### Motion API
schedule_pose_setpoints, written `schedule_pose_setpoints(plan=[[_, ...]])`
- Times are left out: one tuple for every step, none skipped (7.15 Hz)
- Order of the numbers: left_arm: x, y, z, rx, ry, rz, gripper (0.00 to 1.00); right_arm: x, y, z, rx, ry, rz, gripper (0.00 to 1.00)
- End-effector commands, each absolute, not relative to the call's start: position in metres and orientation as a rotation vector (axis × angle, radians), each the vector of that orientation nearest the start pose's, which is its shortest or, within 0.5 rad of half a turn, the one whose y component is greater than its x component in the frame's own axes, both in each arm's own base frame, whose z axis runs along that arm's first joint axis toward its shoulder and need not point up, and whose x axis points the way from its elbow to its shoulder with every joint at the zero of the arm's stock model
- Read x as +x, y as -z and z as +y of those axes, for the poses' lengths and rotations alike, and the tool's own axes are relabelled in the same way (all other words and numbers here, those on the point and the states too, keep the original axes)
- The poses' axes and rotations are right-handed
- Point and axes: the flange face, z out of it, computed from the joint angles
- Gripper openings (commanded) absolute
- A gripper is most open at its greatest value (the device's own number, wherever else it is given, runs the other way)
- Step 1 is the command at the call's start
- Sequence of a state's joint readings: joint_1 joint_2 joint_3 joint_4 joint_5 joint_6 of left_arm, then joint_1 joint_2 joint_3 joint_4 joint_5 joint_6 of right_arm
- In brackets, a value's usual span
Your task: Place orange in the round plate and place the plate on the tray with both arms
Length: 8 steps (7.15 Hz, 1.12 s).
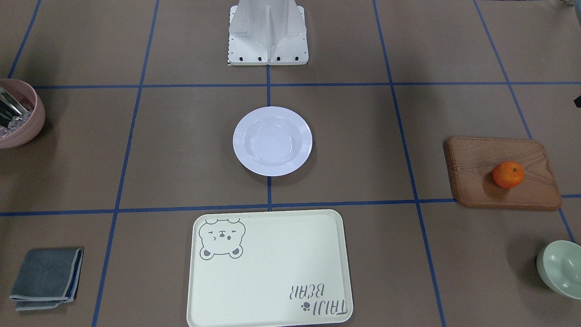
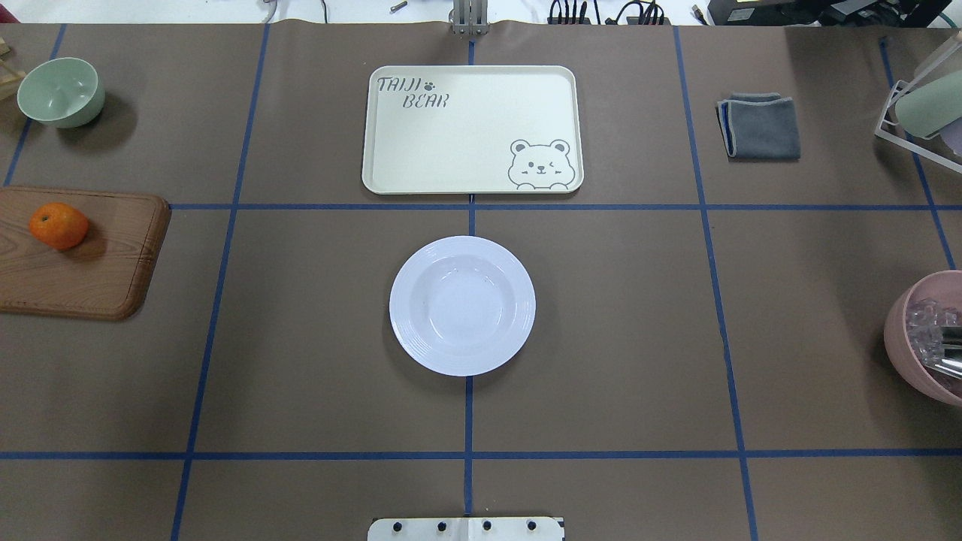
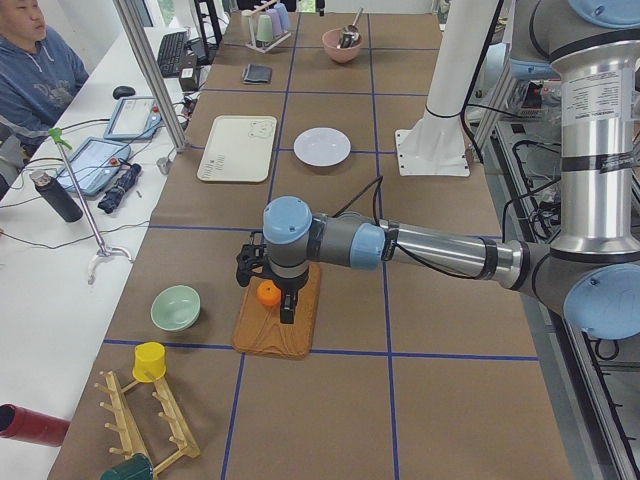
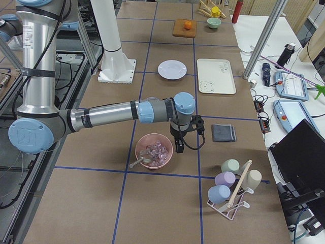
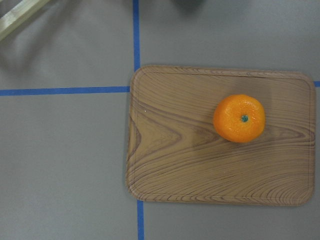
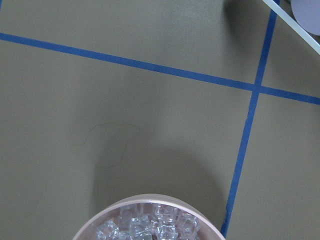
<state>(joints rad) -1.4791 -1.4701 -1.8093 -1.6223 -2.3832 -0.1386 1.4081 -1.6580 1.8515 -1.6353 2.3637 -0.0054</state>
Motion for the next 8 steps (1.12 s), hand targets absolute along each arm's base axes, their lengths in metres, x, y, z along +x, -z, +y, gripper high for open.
schedule_pose_setpoints(plan=[[-0.004, -0.582, -0.512, 0.082, -0.009, 0.832, 0.98, -0.029, -0.567, -0.460, 0.052, 0.248, -0.803, 1.00], [0.026, -0.581, -0.535, 0.047, -0.015, 0.830, 0.98, -0.039, -0.565, -0.460, 0.047, 0.265, -0.804, 1.00], [0.056, -0.588, -0.542, 0.043, -0.063, 0.822, 0.98, -0.048, -0.563, -0.461, 0.041, 0.280, -0.807, 1.00], [0.070, -0.592, -0.549, 0.055, -0.079, 0.827, 0.98, -0.053, -0.561, -0.462, 0.045, 0.295, -0.806, 1.00], [0.090, -0.602, -0.553, 0.045, -0.093, 0.827, 0.98, -0.057, -0.558, -0.462, 0.047, 0.306, -0.806, 1.00], [0.114, -0.608, -0.557, 0.035, -0.112, 0.831, 0.98, -0.059, -0.554, -0.464, 0.052, 0.311, -0.808, 1.00], [0.128, -0.607, -0.559, 0.040, -0.108, 0.834, 0.98, -0.064, -0.552, -0.465, 0.053, 0.321, -0.817, 1.00], [0.140, -0.610, -0.559, 0.053, -0.113, 0.801, 0.98, -0.065, -0.551, -0.465, 0.051, 0.323, -0.820, 1.00]])
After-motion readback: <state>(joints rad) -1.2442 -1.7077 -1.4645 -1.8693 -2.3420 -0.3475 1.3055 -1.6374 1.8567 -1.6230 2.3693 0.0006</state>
